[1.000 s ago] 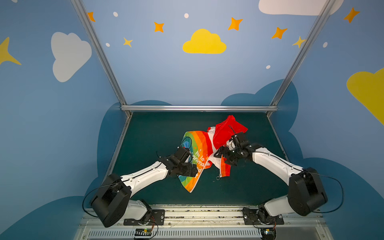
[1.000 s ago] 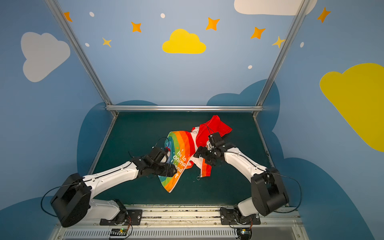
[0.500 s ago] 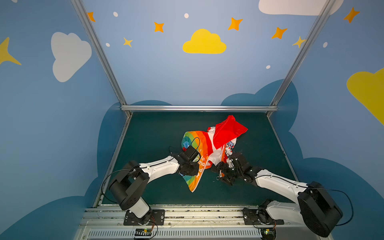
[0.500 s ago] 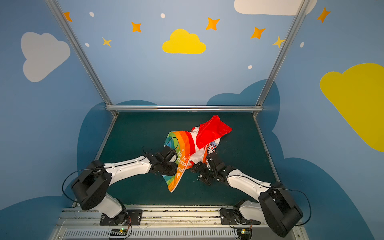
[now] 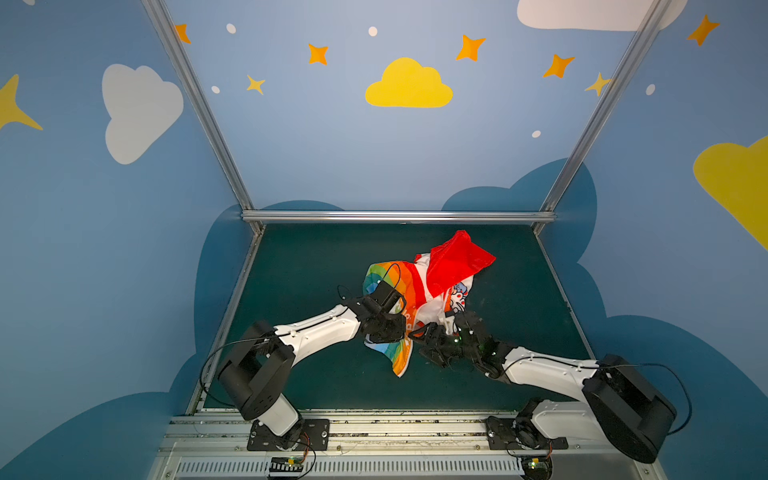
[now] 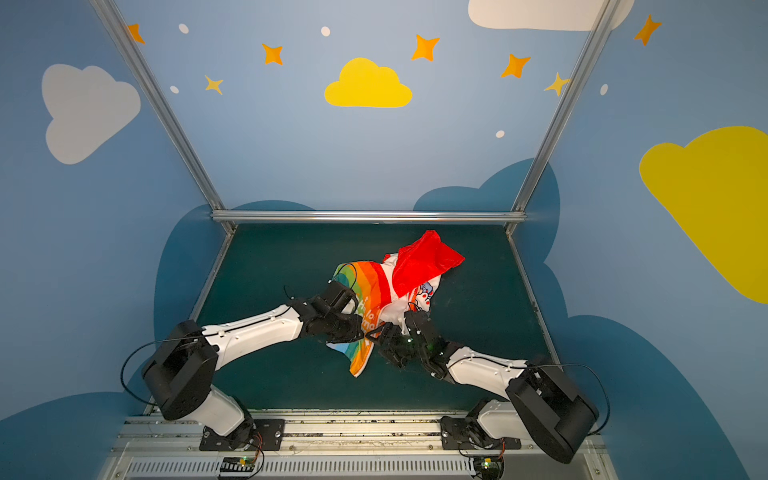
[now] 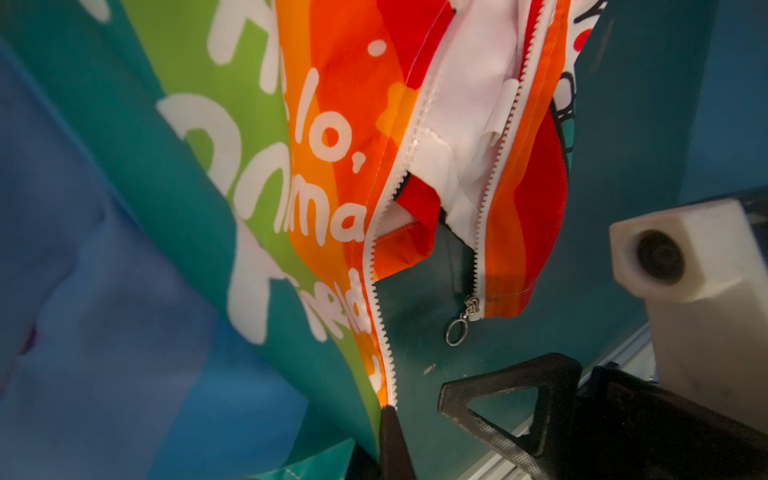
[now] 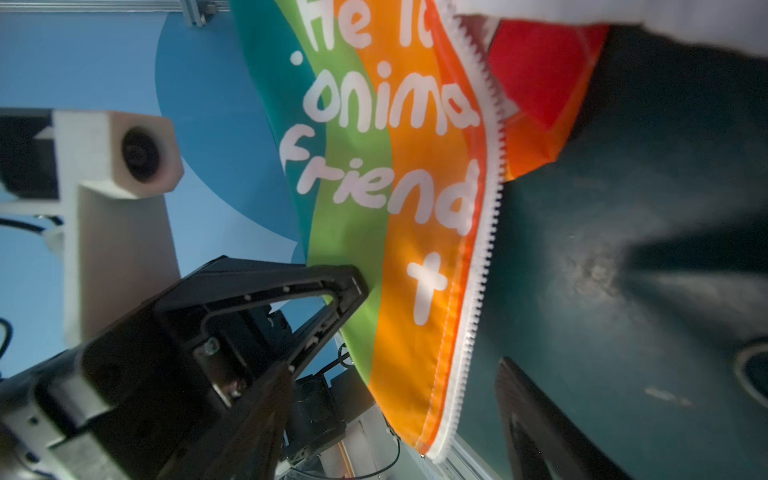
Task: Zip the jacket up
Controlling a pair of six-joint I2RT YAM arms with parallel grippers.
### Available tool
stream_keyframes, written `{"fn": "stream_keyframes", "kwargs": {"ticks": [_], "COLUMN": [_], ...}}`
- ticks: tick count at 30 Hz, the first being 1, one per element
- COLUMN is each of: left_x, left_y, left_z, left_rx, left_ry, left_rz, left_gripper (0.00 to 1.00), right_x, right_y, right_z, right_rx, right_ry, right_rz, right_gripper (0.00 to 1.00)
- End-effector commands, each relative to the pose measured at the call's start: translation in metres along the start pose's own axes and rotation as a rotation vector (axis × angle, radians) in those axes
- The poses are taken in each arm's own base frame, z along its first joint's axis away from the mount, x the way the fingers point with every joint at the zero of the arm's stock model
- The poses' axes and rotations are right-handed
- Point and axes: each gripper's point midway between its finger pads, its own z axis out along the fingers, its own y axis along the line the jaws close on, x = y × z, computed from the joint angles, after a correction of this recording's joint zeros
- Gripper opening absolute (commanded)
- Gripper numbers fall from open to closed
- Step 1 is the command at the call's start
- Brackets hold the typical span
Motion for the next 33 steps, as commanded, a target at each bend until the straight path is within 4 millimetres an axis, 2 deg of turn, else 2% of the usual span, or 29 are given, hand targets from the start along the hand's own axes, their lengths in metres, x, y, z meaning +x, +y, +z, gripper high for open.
{"fn": "stream_keyframes", "kwargs": {"ticks": [1, 6, 11, 19, 29, 33], "left_x": [-0.012, -0.022, -0.032, -0.042, -0.046, -0.047], "left_y": [-0.021, -0.032, -0.039, -0.047, -0.047, -0.045], "left_z": [-0.012, -0.018, -0.021, -0.024, -0.029, -0.029], "left_rx": [0.116, 0.169, 0.228, 0.262, 0.279, 0.276], "left_ry": [-0.026, -0.043, -0.058, -0.063, -0.071, -0.068], "left_rz": [-0.061, -0.079, -0.122, -0.133, -0.144, -0.146], "left_gripper": [0.03, 0.03, 0.03, 0.03, 0.03, 0.03], "right_x": [0.0, 0.003, 0.005, 0.011, 0.018, 0.02], "right_y": [0.001, -0.007, 0.0, 0.011, 0.026, 0.03], "right_z": [-0.009, -0.022, -0.032, -0.027, -0.024, -0.026], "right_rx": [-0.026, -0.017, -0.059, -0.107, -0.135, -0.143], "right_ry": [-0.033, -0.057, -0.072, -0.017, 0.019, 0.018], "right_rz": [0.017, 0.037, 0.034, 0.03, 0.005, -0.001], "right_gripper": [0.77, 0.77, 0.76, 0.73, 0.39, 0.33]}}
